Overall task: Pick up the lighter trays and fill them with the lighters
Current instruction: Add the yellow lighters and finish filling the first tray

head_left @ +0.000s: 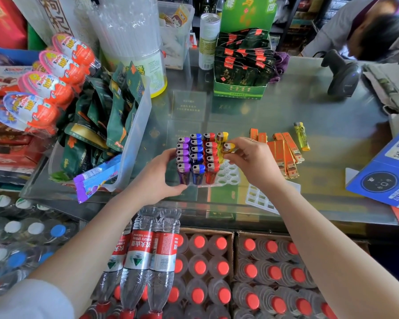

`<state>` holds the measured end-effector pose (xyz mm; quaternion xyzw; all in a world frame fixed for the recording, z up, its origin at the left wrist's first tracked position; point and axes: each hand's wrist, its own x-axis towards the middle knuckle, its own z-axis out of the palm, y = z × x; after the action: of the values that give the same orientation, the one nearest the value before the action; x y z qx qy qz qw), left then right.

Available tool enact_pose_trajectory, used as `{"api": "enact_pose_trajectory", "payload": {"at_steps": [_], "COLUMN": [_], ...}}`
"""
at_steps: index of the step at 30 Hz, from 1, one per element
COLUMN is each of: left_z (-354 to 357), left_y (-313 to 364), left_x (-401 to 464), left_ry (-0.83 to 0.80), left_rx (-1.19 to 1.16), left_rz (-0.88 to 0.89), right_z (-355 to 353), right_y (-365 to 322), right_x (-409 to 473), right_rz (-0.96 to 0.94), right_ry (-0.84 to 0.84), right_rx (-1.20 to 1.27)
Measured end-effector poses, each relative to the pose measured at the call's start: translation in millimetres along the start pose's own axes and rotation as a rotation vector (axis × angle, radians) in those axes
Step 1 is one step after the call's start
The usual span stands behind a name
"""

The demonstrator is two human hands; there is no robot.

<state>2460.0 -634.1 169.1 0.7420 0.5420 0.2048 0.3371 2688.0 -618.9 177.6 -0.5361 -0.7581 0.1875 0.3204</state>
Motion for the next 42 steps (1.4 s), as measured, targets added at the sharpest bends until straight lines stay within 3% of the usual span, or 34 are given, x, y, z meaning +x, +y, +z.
{"api": "enact_pose_trajectory", "payload": {"at_steps": [4,8,12,16,23,27,34,38,42], "left_z": [0,0,0,1,-1,-4,-4,-3,-1], "left_y": [2,5,8,7,2,4,-1,-1,1], "left_x": [1,4,7,10,11,11,8,8,13], "left_ry": [-0.004,-0.003,-0.013,0.001,0.012,0.018,0.014,0.003,-0.02], "left_rx": [-0.001,-0.004,0.011,0.008,0.049,0.089,0.066,0.064,0.045], "left_rz": [-0.006,-0.001,-0.009,-0.013,-0.021,-0.011,-0.028,-0.03,-0.014], "right_z": [11,13,-11,-25,-21,-12,9,-2,-29], "right_y": [-5,-4,19,40,41,46,42,39,53], "right_x": [3,-2,-28,-45,-29,-3,37,29,-1], "right_rz": [0.007,0.154,0.292,0.399,0.347,0.181,0.133,0.171,0.192], "right_ry": [0.045,0.03,0.163,0.012,-0.146,-0.17,-0.227,-0.13,0.016], "right_rx": [-0.092,-0.28,-0.444,-0.441,-0.476,-0.421,-0.32,-0.209,-0.251]}}
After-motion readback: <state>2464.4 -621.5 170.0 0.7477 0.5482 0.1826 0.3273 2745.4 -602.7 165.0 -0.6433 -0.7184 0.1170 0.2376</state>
